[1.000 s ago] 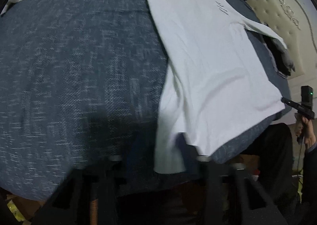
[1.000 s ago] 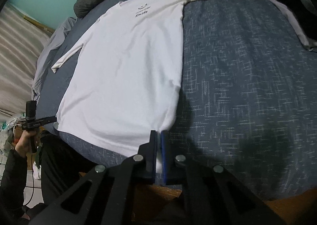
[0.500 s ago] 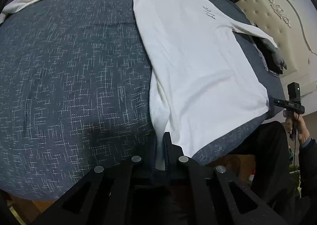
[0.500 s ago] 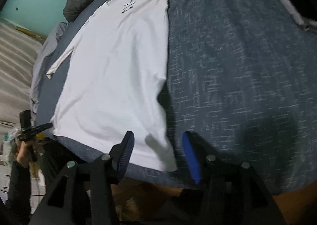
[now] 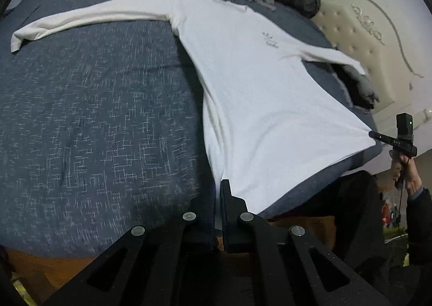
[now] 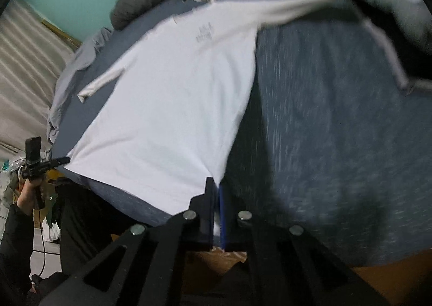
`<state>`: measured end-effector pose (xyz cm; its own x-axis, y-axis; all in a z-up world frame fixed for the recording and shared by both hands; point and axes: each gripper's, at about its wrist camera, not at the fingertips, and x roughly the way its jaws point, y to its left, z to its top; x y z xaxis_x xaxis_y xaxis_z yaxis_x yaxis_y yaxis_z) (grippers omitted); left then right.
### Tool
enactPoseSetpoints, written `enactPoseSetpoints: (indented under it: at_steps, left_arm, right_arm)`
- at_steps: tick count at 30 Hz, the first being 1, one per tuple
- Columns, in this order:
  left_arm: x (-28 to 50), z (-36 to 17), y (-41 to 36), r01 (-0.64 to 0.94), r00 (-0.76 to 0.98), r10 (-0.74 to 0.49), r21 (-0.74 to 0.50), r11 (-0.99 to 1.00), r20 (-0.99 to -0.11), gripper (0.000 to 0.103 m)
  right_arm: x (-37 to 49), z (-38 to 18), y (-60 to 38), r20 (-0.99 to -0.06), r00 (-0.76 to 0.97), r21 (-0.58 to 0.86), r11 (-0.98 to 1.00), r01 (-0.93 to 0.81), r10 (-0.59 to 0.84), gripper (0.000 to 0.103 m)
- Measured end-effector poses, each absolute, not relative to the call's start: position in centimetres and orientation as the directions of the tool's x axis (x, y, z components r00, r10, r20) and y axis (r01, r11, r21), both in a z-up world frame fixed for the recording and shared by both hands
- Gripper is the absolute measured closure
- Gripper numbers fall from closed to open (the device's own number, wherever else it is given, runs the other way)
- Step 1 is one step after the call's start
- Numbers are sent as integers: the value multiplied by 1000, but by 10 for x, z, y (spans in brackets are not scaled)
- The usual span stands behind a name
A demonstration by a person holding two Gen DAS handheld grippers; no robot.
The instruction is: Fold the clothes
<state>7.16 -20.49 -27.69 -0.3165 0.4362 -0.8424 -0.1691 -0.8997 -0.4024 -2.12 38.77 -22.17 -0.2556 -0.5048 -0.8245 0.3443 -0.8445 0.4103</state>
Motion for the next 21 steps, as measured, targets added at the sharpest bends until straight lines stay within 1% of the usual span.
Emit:
enactPoseSetpoints:
  at_steps: [3, 7, 10, 14, 17, 19, 20, 21]
  left_arm:
    - [76, -286, -206, -143, -283, 463, -441, -886, -840, 99]
    - [76, -321, -210, -62, -229, 492, -492, -869, -840, 98]
    - [74, -341, -211, -18, -206, 471, -478, -878, -858, 97]
    - [73, -338, -207, -39, -227, 435, -438, -898, -871, 95]
    - [69, -333, -198, -60, -236, 456, -456, -888, -858, 85]
    - [62, -333, -191, -78, -245, 453, -448, -891, -857, 67]
    - [58, -333, -188, -80, -247, 453, -448, -890, -857, 64]
    - [53, -334, -185, -81, -247, 455, -449, -890, -856, 64]
  right_arm:
    - [-17, -207, 392, -819, -282, 396, -848, 351, -499, 101]
    - [-15, -226, 402, -838, -265, 395, -865, 311, -478, 101]
    - [-15, -245, 407, -851, -245, 394, -874, 284, -464, 101]
    - [-17, -258, 412, -867, -227, 384, -884, 266, -444, 101]
    - [-20, -261, 413, -866, -225, 390, -885, 256, -447, 101]
    - [-22, -260, 410, -866, -223, 390, -883, 261, -448, 101]
    - [-23, -259, 408, -865, -223, 390, -882, 264, -449, 101]
    - [-24, -258, 407, -864, -223, 391, -881, 266, -451, 101]
